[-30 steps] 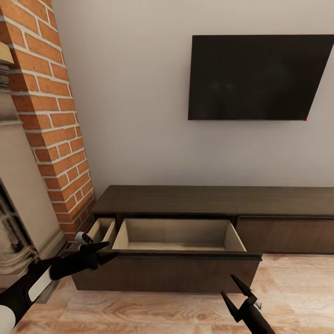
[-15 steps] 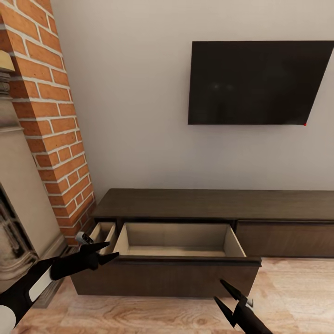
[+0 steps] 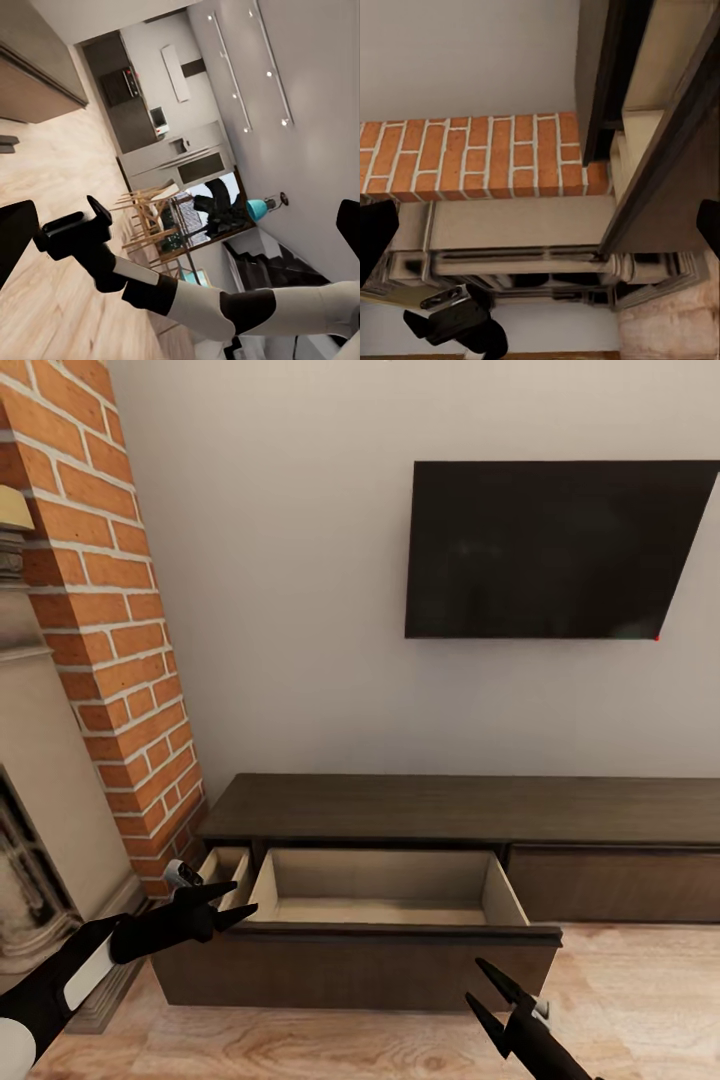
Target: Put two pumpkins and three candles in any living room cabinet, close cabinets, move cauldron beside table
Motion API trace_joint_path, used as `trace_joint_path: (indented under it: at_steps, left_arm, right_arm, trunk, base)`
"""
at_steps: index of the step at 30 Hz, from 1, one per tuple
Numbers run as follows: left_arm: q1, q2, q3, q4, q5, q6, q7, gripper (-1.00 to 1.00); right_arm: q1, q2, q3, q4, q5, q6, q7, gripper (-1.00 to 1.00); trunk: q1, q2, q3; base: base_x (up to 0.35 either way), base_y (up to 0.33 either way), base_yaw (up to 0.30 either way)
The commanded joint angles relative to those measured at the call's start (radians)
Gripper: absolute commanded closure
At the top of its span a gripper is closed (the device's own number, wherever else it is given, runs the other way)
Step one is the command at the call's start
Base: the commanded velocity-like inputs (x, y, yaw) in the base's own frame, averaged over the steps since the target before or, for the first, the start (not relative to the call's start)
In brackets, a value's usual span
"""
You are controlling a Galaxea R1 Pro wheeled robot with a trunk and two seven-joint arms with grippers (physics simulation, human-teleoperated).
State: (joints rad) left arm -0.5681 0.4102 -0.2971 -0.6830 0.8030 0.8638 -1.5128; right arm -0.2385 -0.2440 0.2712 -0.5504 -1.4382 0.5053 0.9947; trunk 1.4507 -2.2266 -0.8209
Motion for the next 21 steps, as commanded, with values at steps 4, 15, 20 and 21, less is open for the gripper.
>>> trace_joint_path:
  at_steps: [4,15,20,21]
  left_arm:
    - [-0.001,-0.002,-0.005,0.0,-0.016,0.011,-0.005,-1.0]
    - [-0.001,-0.005,-0.002,0.0,-0.067,0.011,-0.009,-1.0]
    - [-0.001,-0.003,-0.002,0.0,-0.068,0.011,-0.009,-1.0]
    - [-0.001,-0.003,-0.002,0.0,-0.068,0.011,-0.009,-1.0]
  right_arm:
    - [-0.001,-0.013,0.002,0.001,-0.013,0.046,-0.09,-1.0]
    - [-0.001,-0.032,0.006,-0.006,0.001,-0.021,-0.084,-1.0]
    - [-0.001,-0.034,0.011,-0.006,0.001,-0.083,-0.022,-1.0]
    - [-0.001,-0.034,0.012,-0.006,0.002,-0.088,-0.01,-1.0]
  trunk:
    - [-0.016,0.028,0.012]
    - [-0.058,0.105,0.046]
    - [-0.077,0.14,0.062]
    - [-0.081,0.147,0.065]
  base:
    - [0.0,0.0,0.0]
    - [0.0,0.0,0.0]
    - [0.0,0.0,0.0]
    - [0.0,0.0,0.0]
